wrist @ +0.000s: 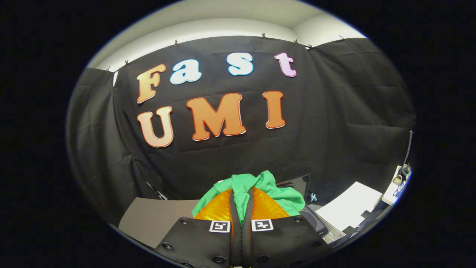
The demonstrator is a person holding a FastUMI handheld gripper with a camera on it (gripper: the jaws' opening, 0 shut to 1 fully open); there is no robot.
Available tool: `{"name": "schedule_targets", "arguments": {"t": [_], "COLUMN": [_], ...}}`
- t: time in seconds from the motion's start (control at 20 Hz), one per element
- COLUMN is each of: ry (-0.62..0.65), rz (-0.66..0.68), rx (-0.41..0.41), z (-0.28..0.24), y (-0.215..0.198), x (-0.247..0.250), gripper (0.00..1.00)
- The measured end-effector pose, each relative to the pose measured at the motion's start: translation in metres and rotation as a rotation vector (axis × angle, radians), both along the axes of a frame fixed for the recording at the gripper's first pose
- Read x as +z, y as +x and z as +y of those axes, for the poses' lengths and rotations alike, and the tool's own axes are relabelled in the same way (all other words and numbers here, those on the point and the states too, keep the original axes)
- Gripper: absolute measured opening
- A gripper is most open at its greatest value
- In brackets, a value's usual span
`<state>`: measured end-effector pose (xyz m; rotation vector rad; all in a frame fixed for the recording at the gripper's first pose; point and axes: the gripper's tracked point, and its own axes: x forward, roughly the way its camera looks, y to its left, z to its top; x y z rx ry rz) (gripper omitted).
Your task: Put the clothes into the washing machine and then close the washing machine lid.
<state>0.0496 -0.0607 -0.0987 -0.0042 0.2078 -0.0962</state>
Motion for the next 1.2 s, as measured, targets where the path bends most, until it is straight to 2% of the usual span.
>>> {"name": "schedule_targets", "arguments": {"t": [0.3, 0.5, 0.75, 1.2], "ry": [0.001, -0.004, -0.023, 0.017], "rz": [0.061, 0.133, 0.270, 0.458], "rx": [-0.086, -0.111, -0.074, -0.047], "z": [-0.072, -0.111, -0.140, -0.182], "y": [0.012, 0.033, 0.049, 0.074], "x": [-0.042, -0.085, -0.157, -0.282], "gripper": [0.07, 0.07, 0.08, 0.08]}}
